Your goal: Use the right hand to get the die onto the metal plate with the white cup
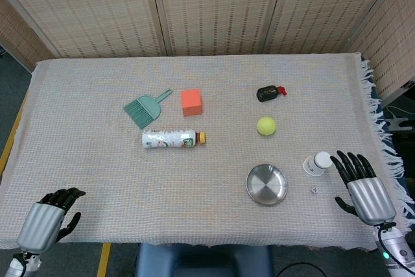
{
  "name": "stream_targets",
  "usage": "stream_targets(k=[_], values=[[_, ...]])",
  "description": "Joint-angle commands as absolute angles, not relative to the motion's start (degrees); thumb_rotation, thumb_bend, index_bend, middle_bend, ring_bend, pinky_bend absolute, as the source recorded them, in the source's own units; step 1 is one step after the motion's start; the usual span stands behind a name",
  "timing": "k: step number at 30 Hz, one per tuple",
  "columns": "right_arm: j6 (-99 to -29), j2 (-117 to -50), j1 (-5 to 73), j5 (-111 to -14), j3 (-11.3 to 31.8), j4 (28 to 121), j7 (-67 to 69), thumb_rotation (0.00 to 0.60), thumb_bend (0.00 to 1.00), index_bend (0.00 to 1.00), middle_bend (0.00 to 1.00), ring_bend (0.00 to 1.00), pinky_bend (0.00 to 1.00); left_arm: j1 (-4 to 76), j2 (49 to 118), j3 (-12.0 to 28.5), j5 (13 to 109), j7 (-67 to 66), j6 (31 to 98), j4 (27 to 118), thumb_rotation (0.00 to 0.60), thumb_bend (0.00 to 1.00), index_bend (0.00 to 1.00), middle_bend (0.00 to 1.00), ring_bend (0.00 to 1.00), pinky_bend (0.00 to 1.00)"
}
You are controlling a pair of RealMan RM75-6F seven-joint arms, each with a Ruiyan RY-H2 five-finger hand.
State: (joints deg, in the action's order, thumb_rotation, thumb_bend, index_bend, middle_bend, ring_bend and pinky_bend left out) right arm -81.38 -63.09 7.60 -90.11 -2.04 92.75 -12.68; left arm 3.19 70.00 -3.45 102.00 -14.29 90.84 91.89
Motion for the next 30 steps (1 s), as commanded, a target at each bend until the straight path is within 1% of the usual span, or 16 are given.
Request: stream_targets(k=[1, 9, 11, 15, 16, 17, 19, 20, 23, 24, 26, 28, 30], values=[[-80.4, -63.1, 7.3, -90.1, -2.3, 92.7, -12.9, 0.6, 0.1, 0.0, 0.0, 0.0, 0.07, 3.1, 70.0, -3.4, 102.1, -14.4, 91.0, 91.9, 0.6, 0.36, 0.3, 0.31, 0.32, 0.49], [-79.8, -62.6, 8.0, -92.3, -2.6, 92.5, -10.9, 0.6, 0.1, 0.0, 0.0, 0.0, 0.07, 3.2, 70.0, -3.1, 101.9, -13.8, 91.2, 91.6, 0.6, 0.36, 0.3, 0.31, 0.32, 0.48], [-79.8, -62.8, 8.2, -93.0, -2.7, 91.8, -10.4, 0.6, 0.1, 0.0, 0.0, 0.0, 0.09, 3.2, 70.0, -3.1, 101.7, -13.6, 91.1, 91.5, 0.6, 0.36, 0.3, 0.31, 0.32, 0.48], [-81.7, -64.7, 8.0, -94.6, -2.3, 89.7, -9.6, 0.6, 0.1, 0.0, 0.0, 0.0, 0.2, 2.9, 69.5, -3.5, 101.7, -13.4, 91.2, 92.0, 0.6, 0.36, 0.3, 0.31, 0.32, 0.49], [-82.2, -65.0, 8.0, -95.4, -2.3, 89.1, -9.2, 0.6, 0.1, 0.0, 0.0, 0.0, 0.25, 2.9, 69.5, -3.5, 102.0, -13.5, 91.5, 92.0, 0.6, 0.36, 0.3, 0.31, 0.32, 0.49], [-82.9, -65.3, 8.0, -96.1, -2.3, 88.4, -8.7, 0.6, 0.1, 0.03, 0.02, 0.0, 0.3, 2.9, 69.5, -3.5, 102.3, -13.6, 91.8, 92.1, 0.6, 0.36, 0.3, 0.31, 0.32, 0.49], [-84.7, -66.3, 7.9, -97.5, -2.0, 86.7, -7.4, 0.6, 0.1, 0.11, 0.13, 0.03, 0.38, 2.8, 69.6, -3.6, 102.9, -13.8, 92.1, 92.1, 0.6, 0.36, 0.3, 0.31, 0.32, 0.49], [-85.4, -66.6, 7.9, -98.0, -1.9, 86.2, -6.9, 0.6, 0.1, 0.16, 0.21, 0.08, 0.43, 2.8, 69.6, -3.7, 102.9, -13.8, 92.1, 92.1, 0.6, 0.36, 0.3, 0.31, 0.32, 0.49], [-86.7, -67.5, 7.9, -98.8, -1.5, 85.0, -5.9, 0.6, 0.1, 0.28, 0.38, 0.23, 0.56, 2.8, 69.5, -3.7, 102.9, -13.8, 91.9, 92.1, 0.6, 0.36, 0.3, 0.31, 0.32, 0.49], [-88.0, -68.4, 7.9, -99.4, -1.1, 84.0, -4.9, 0.6, 0.1, 0.37, 0.48, 0.35, 0.66, 2.8, 69.5, -3.7, 102.7, -13.8, 91.8, 92.1, 0.6, 0.36, 0.3, 0.31, 0.32, 0.49], [-90.9, -70.8, 7.9, -100.9, -0.4, 80.7, -3.0, 0.6, 0.1, 0.48, 0.58, 0.49, 0.79, 2.9, 69.4, -3.5, 102.0, -13.2, 91.3, 92.1, 0.6, 0.36, 0.3, 0.32, 0.32, 0.49], [-91.5, -72.6, 9.2, -104.9, -1.3, 76.2, -2.9, 0.6, 0.1, 0.5, 0.62, 0.55, 0.85, 2.9, 69.1, -3.5, 101.3, -12.1, 91.0, 92.3, 0.6, 0.36, 0.3, 0.32, 0.32, 0.49], [-90.2, -72.1, 10.6, -107.4, -2.5, 74.3, -3.2, 0.6, 0.1, 0.51, 0.65, 0.61, 0.89, 3.0, 69.0, -3.5, 101.6, -12.1, 91.1, 92.3, 0.6, 0.36, 0.3, 0.32, 0.32, 0.49]])
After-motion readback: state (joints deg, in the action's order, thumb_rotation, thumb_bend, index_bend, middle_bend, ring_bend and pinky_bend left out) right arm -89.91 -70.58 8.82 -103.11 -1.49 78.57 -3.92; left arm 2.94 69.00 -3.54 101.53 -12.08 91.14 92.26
